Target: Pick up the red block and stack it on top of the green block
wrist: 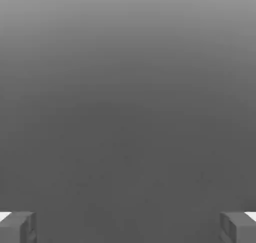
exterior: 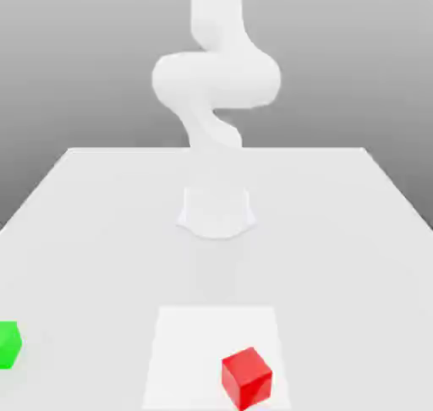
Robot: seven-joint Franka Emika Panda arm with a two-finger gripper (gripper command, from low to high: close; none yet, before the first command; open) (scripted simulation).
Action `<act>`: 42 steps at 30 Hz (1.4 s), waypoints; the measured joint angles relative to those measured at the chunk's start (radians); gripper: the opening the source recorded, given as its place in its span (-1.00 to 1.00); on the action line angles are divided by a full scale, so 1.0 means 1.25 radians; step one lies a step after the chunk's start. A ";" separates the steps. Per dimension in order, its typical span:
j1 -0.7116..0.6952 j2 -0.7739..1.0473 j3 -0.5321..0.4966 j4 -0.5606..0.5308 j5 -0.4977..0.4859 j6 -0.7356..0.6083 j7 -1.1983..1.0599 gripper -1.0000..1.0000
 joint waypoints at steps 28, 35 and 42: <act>0.096 0.814 -0.028 -0.125 0.028 0.358 -0.327 0.00; 0.090 0.864 -0.021 -0.117 0.033 0.399 -0.331 -1.00; 0.095 0.744 -0.036 -0.135 0.018 0.296 -0.319 -1.00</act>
